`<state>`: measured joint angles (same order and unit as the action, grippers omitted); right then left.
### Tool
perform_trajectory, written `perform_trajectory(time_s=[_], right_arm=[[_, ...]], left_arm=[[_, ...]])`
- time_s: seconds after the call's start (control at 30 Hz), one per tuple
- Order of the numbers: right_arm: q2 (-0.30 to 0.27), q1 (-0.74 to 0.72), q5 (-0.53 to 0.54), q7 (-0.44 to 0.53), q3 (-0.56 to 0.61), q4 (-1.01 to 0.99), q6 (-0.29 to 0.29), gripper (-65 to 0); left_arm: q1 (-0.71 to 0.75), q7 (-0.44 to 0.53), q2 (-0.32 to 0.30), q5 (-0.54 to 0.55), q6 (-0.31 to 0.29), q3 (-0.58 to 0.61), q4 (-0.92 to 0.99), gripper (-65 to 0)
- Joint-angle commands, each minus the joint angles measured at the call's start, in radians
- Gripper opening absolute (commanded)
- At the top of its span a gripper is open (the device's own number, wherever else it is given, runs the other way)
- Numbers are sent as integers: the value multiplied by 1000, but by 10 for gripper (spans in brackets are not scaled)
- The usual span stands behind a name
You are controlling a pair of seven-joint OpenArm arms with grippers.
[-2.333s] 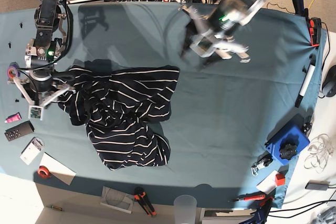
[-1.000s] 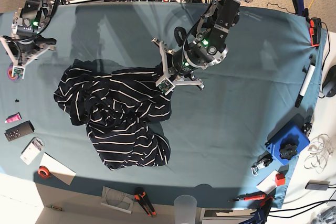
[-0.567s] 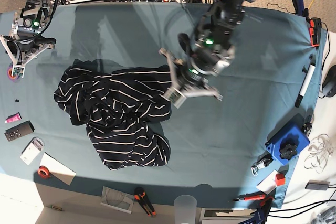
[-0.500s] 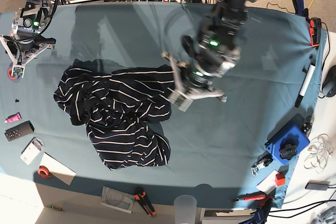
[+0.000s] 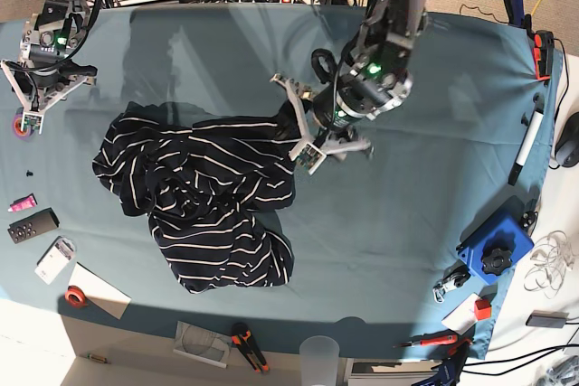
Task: Layout the t-shirt on the table in an organized manner, then fold the t-shirt properly
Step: 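Move the left gripper over the shirt and grasp a fold of fabric, then pull the grasped fabric with the left gripper away from the right gripper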
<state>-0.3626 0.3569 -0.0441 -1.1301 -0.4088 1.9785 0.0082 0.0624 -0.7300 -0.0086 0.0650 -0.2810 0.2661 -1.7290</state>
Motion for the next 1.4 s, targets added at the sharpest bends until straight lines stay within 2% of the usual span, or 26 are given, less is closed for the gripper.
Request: perform_trajectory(time_s=[0.0,0.1,0.57,0.63,0.73,0.83,1.0,1.13,1.3,1.37], right_arm=[[-17,-5,-12,11,-7,16,-5,-467],[-17,-5,-12,6,-7,16,-5,-467],[-17,-5,-12,-26,-7,16,-5,-467],[-17,-5,-12,-26,-7,16,-5,-467],[-17,-5,-12,-25,-7,16,-5,-467],[-17,-5,-12,-24,-7,16,-5,-467],[-17,-5,-4,-17,-7,16,-5,-467],[-17,-5,45,-11,-7,16,9,-467],[-17,-5,52,3,-7,16,22,-467],[-17,-5,52,6,-7,16,22,-467]], left_arm=[[-30,18,8,8,0,0,8,-347],[-60,-19,8,48,0,0,59,-347],[-114,-21,14,146,-8,1,259,-357],[-115,-20,14,145,-7,6,259,-437],[-115,-21,14,146,-7,6,259,-650],[-115,-27,13,146,-2,5,251,-650],[-116,-131,4,145,84,5,130,-650],[-114,-200,2,145,82,-42,-19,-650],[-112,-202,2,146,78,-183,-77,-650],[-113,-201,-6,156,53,-259,-79,-650]])
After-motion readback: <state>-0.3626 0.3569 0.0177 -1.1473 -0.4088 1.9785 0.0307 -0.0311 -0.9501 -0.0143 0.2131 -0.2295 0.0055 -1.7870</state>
